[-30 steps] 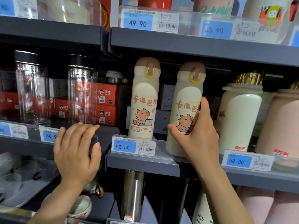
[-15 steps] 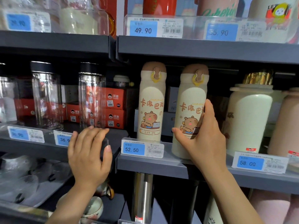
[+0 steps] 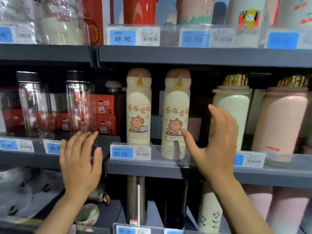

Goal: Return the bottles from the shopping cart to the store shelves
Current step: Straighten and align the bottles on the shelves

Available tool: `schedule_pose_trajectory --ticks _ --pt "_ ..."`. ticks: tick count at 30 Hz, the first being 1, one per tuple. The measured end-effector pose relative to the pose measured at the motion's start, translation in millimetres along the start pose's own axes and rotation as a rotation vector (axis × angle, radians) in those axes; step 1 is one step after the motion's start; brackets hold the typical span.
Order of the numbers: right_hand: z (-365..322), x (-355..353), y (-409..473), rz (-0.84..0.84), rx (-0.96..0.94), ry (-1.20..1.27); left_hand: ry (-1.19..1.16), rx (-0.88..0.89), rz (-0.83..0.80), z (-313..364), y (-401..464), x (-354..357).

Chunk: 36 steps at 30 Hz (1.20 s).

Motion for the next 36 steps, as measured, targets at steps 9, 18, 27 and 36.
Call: schedule_pose_trajectory --ticks 9,18,27,36 --pt "85 -17 17 -0.113 0.253 -0.302 -0.14 -0.106 -0.042 83 -11 20" --pt "95 -14 11 -0.185 0.233 -0.088 -0.032 -0.066 0.051 86 -18 25" --pt "97 -8 10 -0.229 0.29 -0.316 -0.002 -0.015 0.044 92 -19 25" --pt "106 -3 6 -0.3 0.324 -0.169 0.016 0.023 0.09 90 -19 25"
Point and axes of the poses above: each hand's wrist, its own y-axis towards the middle knuckle, its own x-axis out of the palm, z = x × y, the point moved 10 cm from there along y, towards the middle knuckle, and after that the axes turned 7 degrees about z, right-handed, at the moved point
